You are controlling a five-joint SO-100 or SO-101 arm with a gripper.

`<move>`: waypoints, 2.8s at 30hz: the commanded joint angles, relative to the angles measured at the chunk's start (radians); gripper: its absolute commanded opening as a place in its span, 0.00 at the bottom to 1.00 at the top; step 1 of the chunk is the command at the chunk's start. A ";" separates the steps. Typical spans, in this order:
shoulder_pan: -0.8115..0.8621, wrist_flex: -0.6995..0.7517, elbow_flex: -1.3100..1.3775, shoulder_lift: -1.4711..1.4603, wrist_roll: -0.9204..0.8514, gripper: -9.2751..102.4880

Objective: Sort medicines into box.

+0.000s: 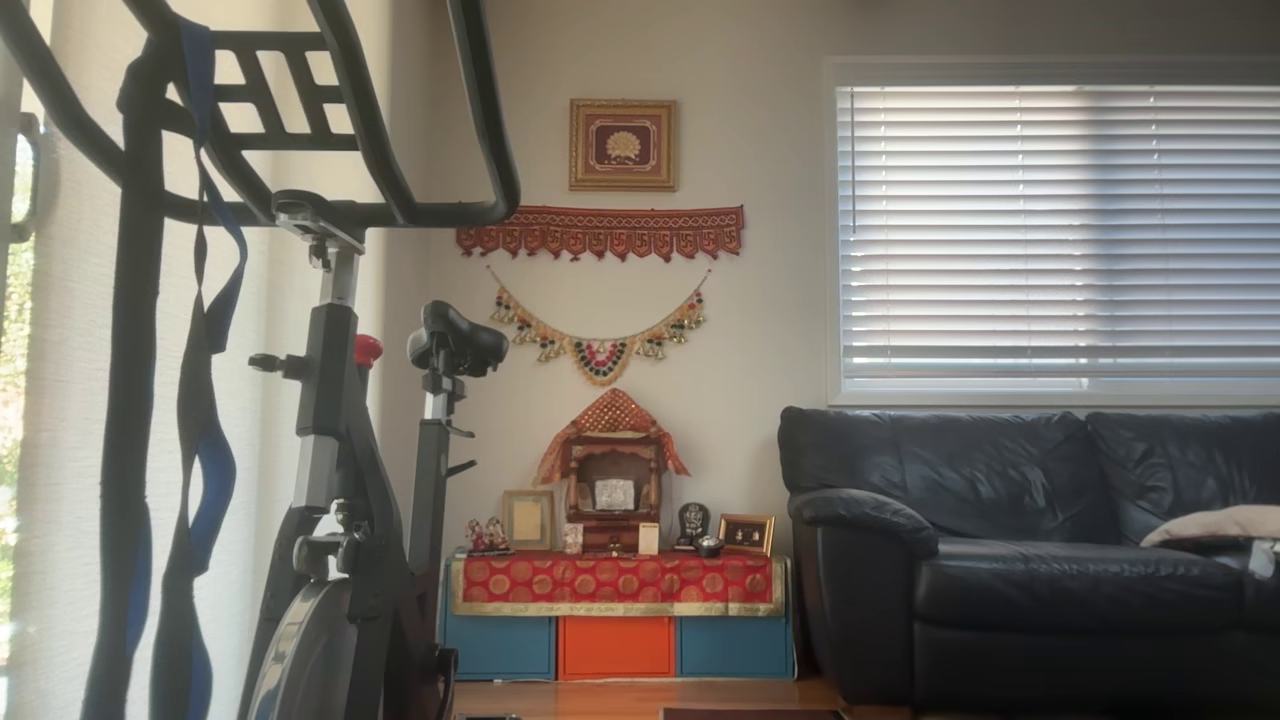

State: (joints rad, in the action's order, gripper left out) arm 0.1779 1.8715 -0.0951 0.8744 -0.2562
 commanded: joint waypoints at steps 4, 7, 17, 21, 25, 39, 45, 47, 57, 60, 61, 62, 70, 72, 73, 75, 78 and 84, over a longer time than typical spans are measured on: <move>-0.025 0.035 0.060 0.044 -0.018 0.09; -0.037 0.035 0.040 0.046 -0.023 0.11; -0.060 0.035 -0.009 0.055 -0.028 0.22; -0.058 0.035 -0.023 0.063 -0.026 0.26; -0.049 0.035 -0.020 0.069 -0.021 0.28; 0.011 0.035 -0.043 0.143 -0.121 0.10; 0.054 0.035 -0.155 0.276 -0.187 0.10; 0.057 0.035 -0.236 0.344 -0.213 0.10; 0.017 -0.143 -0.744 0.755 -0.144 0.09; -0.035 -0.230 -0.976 0.900 -0.156 0.09; -0.061 -0.262 -1.057 0.945 -0.156 0.09; -0.081 -0.279 -1.120 0.977 -0.155 0.09; -0.199 -0.594 -1.724 1.324 -0.221 0.09; -0.230 -0.641 -1.830 1.359 -0.258 0.10; -0.244 -0.683 -1.899 1.385 -0.284 0.10; -0.262 -0.795 -2.059 1.459 -0.334 0.10; -0.279 -0.954 -2.264 1.574 -0.376 0.09; -0.302 -1.094 -2.425 1.591 -0.367 0.09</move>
State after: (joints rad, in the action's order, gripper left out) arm -0.1135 0.8529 -2.4850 2.3915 -0.6289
